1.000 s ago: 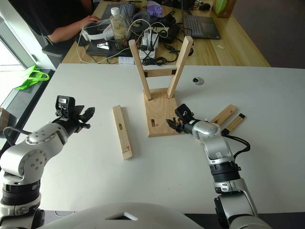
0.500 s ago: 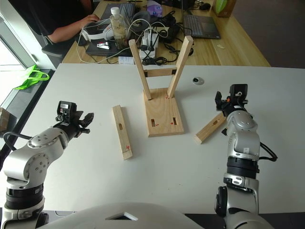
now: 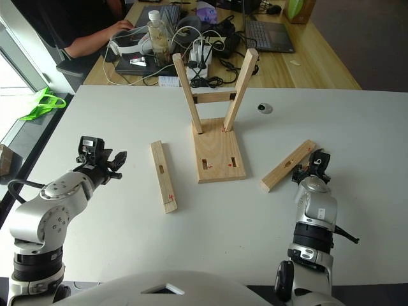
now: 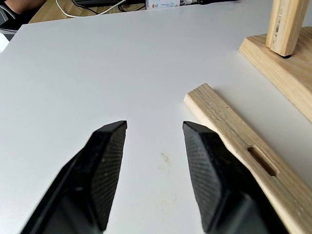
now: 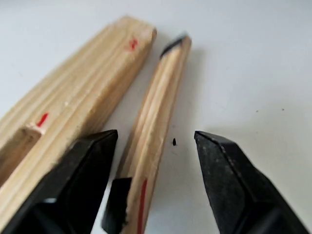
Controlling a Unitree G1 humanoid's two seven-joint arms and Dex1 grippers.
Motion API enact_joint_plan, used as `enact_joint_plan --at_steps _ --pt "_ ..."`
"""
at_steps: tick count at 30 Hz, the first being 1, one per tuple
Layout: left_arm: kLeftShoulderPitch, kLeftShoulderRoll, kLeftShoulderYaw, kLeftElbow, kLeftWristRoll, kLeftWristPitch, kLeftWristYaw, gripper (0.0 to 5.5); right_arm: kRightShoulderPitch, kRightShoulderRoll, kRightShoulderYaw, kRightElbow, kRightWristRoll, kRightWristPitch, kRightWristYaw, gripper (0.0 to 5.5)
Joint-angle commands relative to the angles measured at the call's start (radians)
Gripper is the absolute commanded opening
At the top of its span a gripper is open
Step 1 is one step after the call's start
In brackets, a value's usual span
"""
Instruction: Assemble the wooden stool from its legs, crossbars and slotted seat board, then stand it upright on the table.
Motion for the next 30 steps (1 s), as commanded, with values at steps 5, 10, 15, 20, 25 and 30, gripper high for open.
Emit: enact_joint_plan --at_steps 5,10,15,20,25,30 --pt "-0.028 -0.007 -0.006 0.012 0.032 0.002 -0.032 2.14 -0.022 0.013 -0.018 0.060 0.044 0.040 0.014 1.79" --pt "-0.040 -0.015 -0.003 0.012 0.044 0.003 -0.041 2.14 -0.035 -0.014 -0.022 0.091 0.059 -0.018 0.054 0.89" --pt "-0.063 -0.042 0.031 0.006 0.023 0.005 -0.058 2.14 -0.060 -0.072 -0.053 0.161 0.083 -0.074 0.098 0.41" --pt "-0.122 -0.135 0.190 -0.020 -0.131 0.022 -0.098 2.14 -0.162 -0.156 -0.089 0.206 0.147 -0.268 0.211 0.41" --pt "-0.193 -0.217 0.346 -0.079 -0.549 0.042 -0.182 2.14 -0.163 -0.165 -0.018 -0.090 0.559 -0.145 0.751 0.41" --pt "-0.241 -0.214 0.322 -0.038 -0.861 0.043 -0.137 2.84 -0.067 -0.171 0.120 -0.267 0.759 -0.016 1.006 0.40"
